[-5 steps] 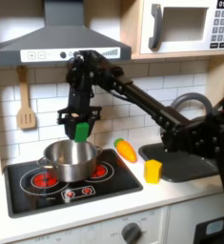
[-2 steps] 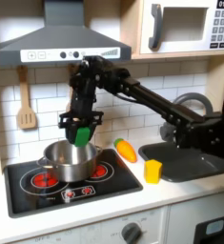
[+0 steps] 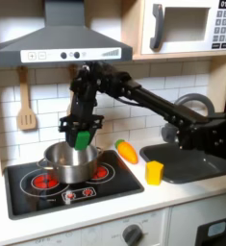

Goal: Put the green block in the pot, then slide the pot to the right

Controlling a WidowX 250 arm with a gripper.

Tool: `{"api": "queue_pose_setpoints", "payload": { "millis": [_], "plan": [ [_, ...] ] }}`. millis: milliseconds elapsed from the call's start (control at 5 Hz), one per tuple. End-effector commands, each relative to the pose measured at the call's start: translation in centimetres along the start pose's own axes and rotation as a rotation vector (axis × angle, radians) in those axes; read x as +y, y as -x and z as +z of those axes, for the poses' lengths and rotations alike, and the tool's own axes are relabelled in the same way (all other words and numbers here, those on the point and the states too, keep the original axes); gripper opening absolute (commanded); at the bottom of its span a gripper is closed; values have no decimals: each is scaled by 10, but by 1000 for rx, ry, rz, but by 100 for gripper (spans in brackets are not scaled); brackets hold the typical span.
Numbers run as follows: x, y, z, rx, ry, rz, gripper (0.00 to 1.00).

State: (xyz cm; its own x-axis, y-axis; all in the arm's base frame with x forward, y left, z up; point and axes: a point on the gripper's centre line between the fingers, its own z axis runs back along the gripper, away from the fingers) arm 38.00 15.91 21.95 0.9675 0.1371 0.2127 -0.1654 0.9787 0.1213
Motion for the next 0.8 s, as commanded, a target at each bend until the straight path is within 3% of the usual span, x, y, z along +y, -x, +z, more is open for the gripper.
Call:
{"api": "queue_pose_setpoints", "payload": {
  "millis": [0,400,600],
  "plan": [
    [2,-1,-2,-53,-21,-8,97],
    [-3,5,2,-57,-15,-18,100],
    [-2,6,-5,-35,-7,-11,100]
  ]
}}
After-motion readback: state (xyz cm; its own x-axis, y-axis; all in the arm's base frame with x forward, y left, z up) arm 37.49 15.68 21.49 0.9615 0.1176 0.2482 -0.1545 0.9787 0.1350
